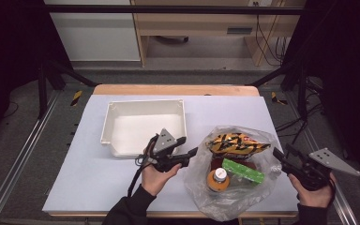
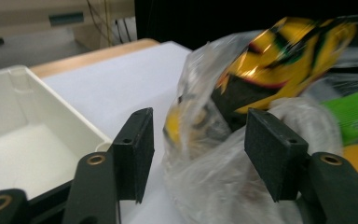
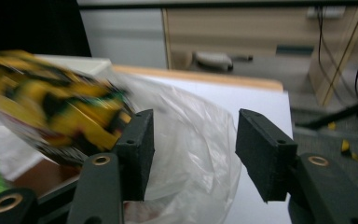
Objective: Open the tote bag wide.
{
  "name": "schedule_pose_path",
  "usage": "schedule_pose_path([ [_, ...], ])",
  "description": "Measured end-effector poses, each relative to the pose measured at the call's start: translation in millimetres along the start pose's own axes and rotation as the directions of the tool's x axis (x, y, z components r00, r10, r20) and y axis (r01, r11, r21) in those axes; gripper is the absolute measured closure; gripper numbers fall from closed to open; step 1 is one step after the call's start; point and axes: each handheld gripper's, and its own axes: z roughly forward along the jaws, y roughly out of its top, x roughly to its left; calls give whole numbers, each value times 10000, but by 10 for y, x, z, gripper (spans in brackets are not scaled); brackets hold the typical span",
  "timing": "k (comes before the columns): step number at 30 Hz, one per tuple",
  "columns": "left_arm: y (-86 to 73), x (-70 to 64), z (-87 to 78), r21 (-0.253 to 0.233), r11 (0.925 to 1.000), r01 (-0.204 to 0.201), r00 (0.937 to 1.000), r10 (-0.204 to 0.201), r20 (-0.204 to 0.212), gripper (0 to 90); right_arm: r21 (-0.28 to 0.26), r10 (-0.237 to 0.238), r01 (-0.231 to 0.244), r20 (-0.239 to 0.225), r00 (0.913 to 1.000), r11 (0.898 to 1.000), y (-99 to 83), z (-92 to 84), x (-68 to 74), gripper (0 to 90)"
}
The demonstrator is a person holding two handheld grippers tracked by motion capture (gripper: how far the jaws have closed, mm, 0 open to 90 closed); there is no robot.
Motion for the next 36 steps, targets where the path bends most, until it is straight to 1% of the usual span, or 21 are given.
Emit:
schedule_pose_path([
  [2,23,-70,-101,-160,9998,-136,9998,139,154,408,-300,-144,138,-191,9997,9995,88,-95,83,448],
  [3,18,-124,-146,-218,9996,-200,9994,206,288,403,-428,-208,193,-371,9991,9989,117,-130,132,441],
  [5,-6,-201,-190,-183,9994,-299,9983,308,487,399,-397,-403,376,-683,9969,9985,139,-172,234,435],
  [7,-54,-282,-216,-85,9989,-454,9966,459,683,391,-143,-534,524,-856,9949,9985,114,-183,318,432],
  [9,-107,-330,-198,82,9986,-521,9953,513,820,391,122,-416,430,-967,9944,9990,51,-175,373,432],
  [12,-223,-377,-87,698,9939,-850,9930,788,884,427,523,-409,455,-850,9955,9976,-75,-138,403,444],
  [13,-267,-380,-42,954,9913,-911,9926,827,891,461,671,-385,438,-793,9961,9968,-114,-124,396,447],
  [14,-311,-376,1,1237,9885,-873,9923,754,981,525,785,-318,373,-705,9970,9962,-150,-119,385,459],
  [17,-426,-355,91,2008,9777,-614,9923,382,1176,733,960,-213,268,-577,9981,9950,-240,-129,347,496],
  [19,-499,-351,103,2314,9710,-597,9918,314,1241,815,1094,-254,310,-519,9983,9935,-299,-146,339,505],
  [20,-537,-349,96,2454,9676,-600,9913,289,1283,873,1339,-248,307,-454,9987,9905,-373,-157,328,505],
  [21,-575,-348,85,2570,9645,-605,9910,271,1313,873,1339,-248,307,-454,9987,9905,-373,-157,328,505],
  [22,-615,-347,72,2669,9617,-625,9910,279,1312,888,1425,-272,326,-400,9988,9893,-416,-158,316,516],
  [23,-654,-343,62,2741,9597,-618,9911,266,1303,892,1535,-171,226,-368,9992,9879,-462,-158,306,537],
  [25,-737,-334,59,2867,9561,-612,9919,263,1242,894,1850,-20,78,-314,9995,9827,-555,-134,286,579],
  [28,-875,-324,89,3091,9495,-541,9927,177,1193,894,2407,-62,151,-377,9993,9705,-661,-63,295,688],
  [30,-951,-319,135,3344,9404,-625,9936,270,1098,894,2759,-109,210,-381,9992,9610,-710,-10,301,744],
  [31,-992,-315,160,3376,9389,-665,9945,350,984,894,2904,-120,224,-377,9992,9566,-738,18,294,777],
  [32,-1014,-311,176,3438,9366,-683,9949,384,930,892,3226,-36,153,-367,9993,9464,-792,68,275,822],
  [35,-1086,-294,228,3601,9306,-663,9964,427,729,888,3318,23,105,-380,9993,9433,-838,103,240,840],
  [36,-1103,-285,237,3594,9311,-621,9966,385,725,884,3396,115,16,-366,9993,9406,-848,115,231,849],
])
